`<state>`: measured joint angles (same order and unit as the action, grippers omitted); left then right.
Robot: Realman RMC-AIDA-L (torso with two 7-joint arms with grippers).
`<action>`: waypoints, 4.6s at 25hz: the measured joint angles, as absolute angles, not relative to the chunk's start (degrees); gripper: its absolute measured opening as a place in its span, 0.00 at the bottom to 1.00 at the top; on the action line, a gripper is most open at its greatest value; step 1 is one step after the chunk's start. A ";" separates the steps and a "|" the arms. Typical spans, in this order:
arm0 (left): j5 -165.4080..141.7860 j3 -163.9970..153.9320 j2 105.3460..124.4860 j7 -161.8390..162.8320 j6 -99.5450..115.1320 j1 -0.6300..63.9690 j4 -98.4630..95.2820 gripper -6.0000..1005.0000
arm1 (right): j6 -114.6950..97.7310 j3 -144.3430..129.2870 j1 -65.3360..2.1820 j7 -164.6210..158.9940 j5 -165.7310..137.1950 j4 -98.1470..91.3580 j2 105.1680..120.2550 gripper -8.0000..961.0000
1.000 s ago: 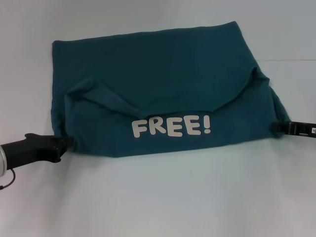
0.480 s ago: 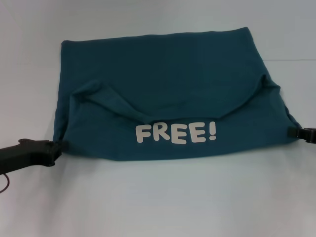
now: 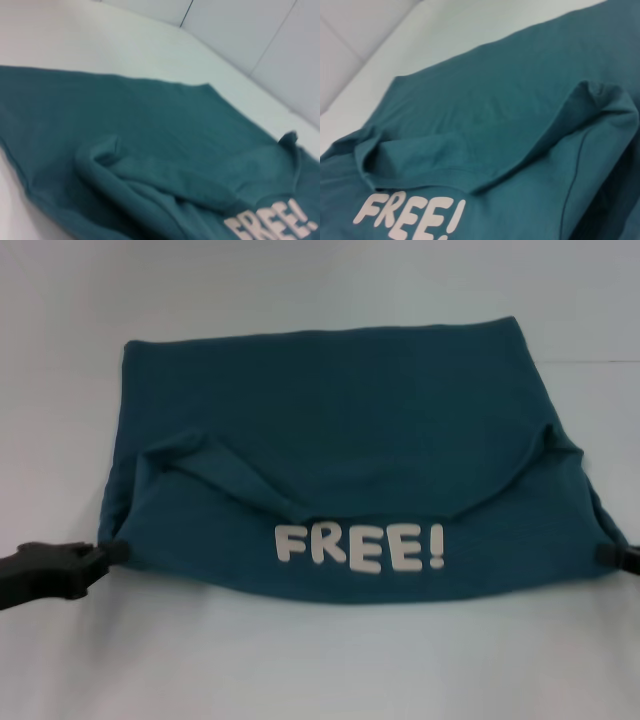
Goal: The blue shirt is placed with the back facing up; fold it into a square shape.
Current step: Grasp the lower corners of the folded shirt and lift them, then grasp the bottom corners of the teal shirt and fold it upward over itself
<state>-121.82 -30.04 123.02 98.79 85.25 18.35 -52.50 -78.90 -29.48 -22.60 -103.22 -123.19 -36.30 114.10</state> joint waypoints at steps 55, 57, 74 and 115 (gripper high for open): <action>-133.32 -10.12 119.08 102.52 106.04 23.80 -45.67 0.00 | -100.78 -14.84 -19.16 -92.90 -128.31 -39.40 111.50 0.05; -132.65 -9.42 118.10 103.52 102.39 26.55 -43.84 0.00 | -96.41 -14.26 -21.71 -93.63 -128.15 -38.85 111.54 0.05; -131.85 -11.84 117.44 105.76 62.58 40.00 -32.64 0.00 | -57.81 -18.26 -40.42 -94.32 -128.09 -26.47 112.65 0.05; -128.42 -17.95 120.87 101.25 41.68 43.08 -30.01 0.09 | -36.09 -24.20 -47.46 -85.43 -122.58 -22.56 116.24 0.05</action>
<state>-128.42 -17.95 120.87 101.25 41.68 43.08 -30.01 -36.09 -24.20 -47.46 -85.43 -122.58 -22.56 116.24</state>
